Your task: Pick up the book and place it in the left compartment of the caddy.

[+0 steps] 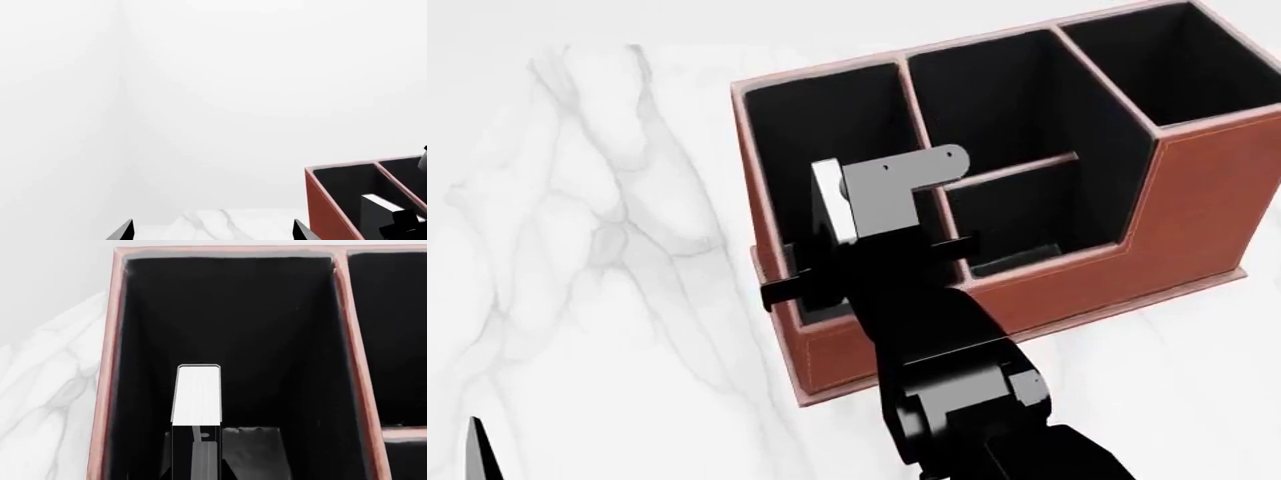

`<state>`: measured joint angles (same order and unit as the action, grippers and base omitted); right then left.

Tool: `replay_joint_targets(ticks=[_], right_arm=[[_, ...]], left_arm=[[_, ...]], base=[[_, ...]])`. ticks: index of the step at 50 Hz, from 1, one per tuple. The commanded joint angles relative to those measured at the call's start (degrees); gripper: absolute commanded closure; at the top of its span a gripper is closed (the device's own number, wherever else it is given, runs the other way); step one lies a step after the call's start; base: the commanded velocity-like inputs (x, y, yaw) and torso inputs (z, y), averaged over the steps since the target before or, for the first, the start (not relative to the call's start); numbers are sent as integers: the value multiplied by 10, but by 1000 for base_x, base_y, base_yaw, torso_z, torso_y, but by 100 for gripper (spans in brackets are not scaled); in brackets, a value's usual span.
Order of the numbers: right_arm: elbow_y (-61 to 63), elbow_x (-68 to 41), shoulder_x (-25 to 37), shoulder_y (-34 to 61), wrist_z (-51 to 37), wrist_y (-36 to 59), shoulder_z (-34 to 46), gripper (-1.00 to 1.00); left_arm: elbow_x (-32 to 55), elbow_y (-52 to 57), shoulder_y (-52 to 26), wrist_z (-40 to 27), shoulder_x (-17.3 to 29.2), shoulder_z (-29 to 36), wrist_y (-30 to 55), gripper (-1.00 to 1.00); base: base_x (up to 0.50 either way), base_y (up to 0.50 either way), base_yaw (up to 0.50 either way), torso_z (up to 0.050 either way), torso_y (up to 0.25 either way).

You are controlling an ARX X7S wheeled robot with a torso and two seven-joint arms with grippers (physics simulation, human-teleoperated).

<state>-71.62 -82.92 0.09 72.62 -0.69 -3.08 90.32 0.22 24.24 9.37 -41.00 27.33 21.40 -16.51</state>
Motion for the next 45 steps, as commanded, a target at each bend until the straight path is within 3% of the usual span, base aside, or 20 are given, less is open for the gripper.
replay_joint_targets(ticks=[1,19,20,45], right_arm=[[1,32,-1,0,0,-2,-26,100],[-3,36,-1,-6,-5,-3,-27,100],[-3,35,-1,-5,-13,2,-27,-100],[-10,43,-1,-11,-19,5,-32,-100]], left_arm=[[1,-4,-1,-1,0,0,-2,-100],[0,-6,-4,-1,-1,3,-2,-100],[0,-5,-3,-1,-1,3,-2,-100],[-1,-6,-4,-3,0,5,-2,-100]], base=[[0,0,0,0,10],[0,0,0,0,1],[0,0,0,0,0],[0,0,0,0,0]])
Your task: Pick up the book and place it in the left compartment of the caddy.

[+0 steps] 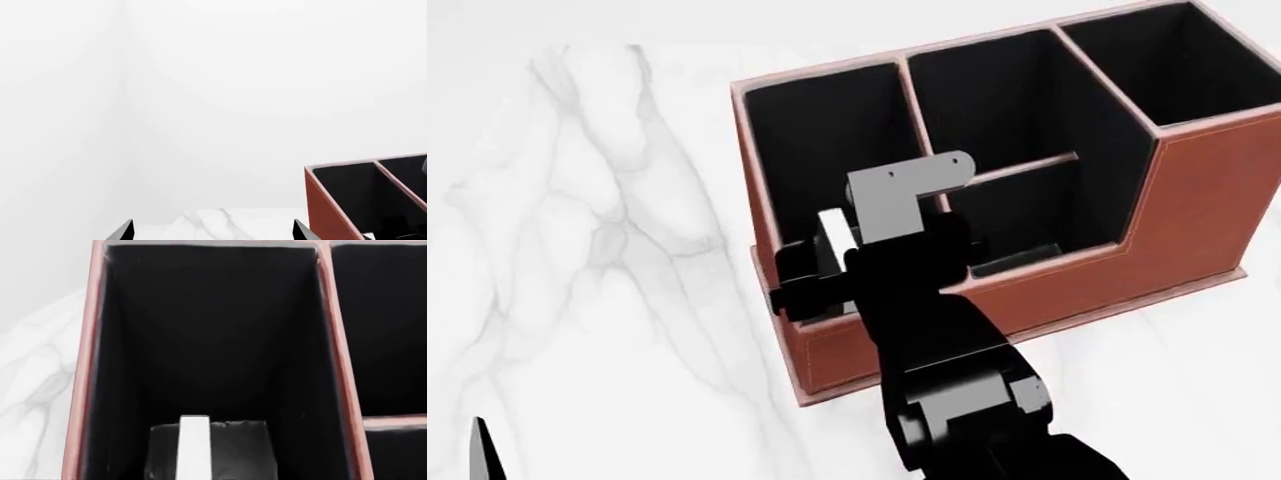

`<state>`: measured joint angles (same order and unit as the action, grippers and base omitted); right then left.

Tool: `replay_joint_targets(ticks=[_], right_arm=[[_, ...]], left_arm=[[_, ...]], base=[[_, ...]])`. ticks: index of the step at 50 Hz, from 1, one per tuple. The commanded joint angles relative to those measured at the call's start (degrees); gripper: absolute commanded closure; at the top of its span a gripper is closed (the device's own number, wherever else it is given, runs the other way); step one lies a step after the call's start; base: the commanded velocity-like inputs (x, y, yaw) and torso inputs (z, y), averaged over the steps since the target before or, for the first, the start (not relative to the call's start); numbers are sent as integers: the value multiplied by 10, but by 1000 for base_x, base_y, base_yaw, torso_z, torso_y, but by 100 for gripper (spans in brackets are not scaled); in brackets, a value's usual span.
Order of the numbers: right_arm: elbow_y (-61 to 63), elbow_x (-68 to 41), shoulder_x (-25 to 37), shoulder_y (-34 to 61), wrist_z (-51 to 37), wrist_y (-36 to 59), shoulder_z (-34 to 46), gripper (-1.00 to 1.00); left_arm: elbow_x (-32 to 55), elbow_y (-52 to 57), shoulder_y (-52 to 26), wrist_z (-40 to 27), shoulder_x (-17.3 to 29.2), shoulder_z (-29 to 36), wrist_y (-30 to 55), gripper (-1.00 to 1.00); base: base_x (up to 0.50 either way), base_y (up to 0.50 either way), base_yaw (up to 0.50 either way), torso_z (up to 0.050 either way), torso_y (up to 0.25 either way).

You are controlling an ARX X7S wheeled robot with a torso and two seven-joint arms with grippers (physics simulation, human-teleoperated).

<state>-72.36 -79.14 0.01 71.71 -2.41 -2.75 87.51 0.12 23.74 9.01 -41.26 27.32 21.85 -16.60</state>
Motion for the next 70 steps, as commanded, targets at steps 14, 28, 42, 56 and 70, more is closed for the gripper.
replay_joint_targets(ticks=[14,28,42,56,70], right_arm=[[-6,8,0,-7,0,0,-6,-100],[-3,5,0,7,17,-18,-8,-100],[376,44,222,38,-166,-112,7,-100],[786,257,503,-157,-369,-335,20,-100],[693,372,507,-285,-445,-442,12,-100]], left_arm=[[0,0,0,-2,2,1,-1,-100],[1,-2,-1,-2,2,3,-1,-100],[-5,5,-1,-5,2,4,8,-100],[0,12,1,-15,9,-14,17,-100],[-7,1,7,-31,25,-43,-11,-100]], base=[[0,0,0,0,0],[0,0,0,0,0],[0,0,0,0,0],[0,0,0,0,0],[0,0,0,0,0]])
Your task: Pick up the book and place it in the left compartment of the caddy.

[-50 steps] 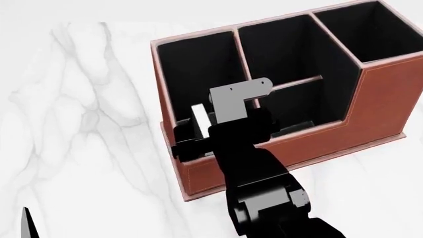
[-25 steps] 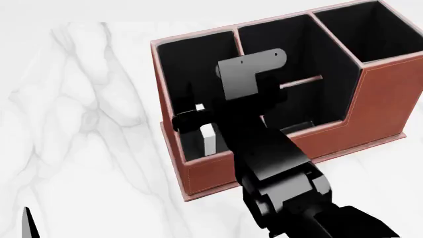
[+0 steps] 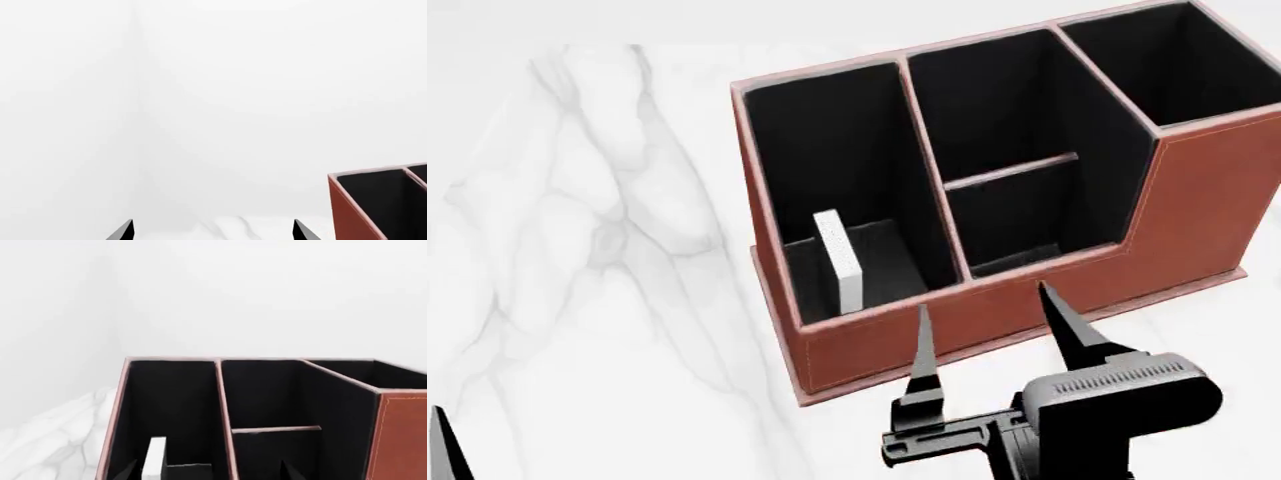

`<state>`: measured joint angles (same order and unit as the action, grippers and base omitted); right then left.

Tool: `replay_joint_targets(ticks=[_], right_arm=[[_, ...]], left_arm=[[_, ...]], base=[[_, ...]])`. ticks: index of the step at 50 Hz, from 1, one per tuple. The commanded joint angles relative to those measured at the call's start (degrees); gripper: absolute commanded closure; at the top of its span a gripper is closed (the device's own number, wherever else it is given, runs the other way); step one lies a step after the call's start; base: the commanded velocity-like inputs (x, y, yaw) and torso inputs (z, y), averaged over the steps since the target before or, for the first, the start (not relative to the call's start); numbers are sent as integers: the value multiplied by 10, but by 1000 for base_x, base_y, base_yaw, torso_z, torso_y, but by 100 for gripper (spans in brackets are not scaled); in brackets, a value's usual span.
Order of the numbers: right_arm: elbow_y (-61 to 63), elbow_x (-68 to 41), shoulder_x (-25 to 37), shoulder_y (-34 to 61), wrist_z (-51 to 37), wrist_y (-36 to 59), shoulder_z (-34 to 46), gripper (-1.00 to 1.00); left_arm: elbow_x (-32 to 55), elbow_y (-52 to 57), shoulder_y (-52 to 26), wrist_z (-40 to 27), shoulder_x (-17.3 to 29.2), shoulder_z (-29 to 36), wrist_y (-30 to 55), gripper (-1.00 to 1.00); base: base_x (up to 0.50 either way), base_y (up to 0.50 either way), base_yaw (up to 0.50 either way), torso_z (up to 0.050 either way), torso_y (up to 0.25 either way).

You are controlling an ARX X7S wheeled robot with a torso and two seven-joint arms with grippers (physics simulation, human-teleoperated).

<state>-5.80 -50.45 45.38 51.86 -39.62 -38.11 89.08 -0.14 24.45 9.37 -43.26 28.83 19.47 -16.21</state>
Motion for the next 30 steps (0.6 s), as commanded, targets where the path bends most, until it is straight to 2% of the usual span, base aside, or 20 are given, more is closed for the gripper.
replay_joint_targets(ticks=[1,4,13,19,30], right_arm=[[28,91,56,-91,-84,-94,-8,-100],[39,148,75,-115,-134,-117,-23,-100],[200,342,164,-160,-272,-106,-65,-100],[228,387,184,-179,-307,-113,-78,-100],[266,489,211,-216,-392,-126,-118,-100]], left_arm=[[-2,-12,1,-10,9,-19,-18,-100],[-7,-14,1,-10,7,-16,-24,-100],[-67,76,43,-26,19,-26,-32,-100],[-106,140,83,-43,32,-50,-44,-100],[-153,192,124,-59,37,-71,-62,-100]], base=[[0,0,0,0,0],[0,0,0,0,0],[0,0,0,0,0],[0,0,0,0,0],[0,0,0,0,0]])
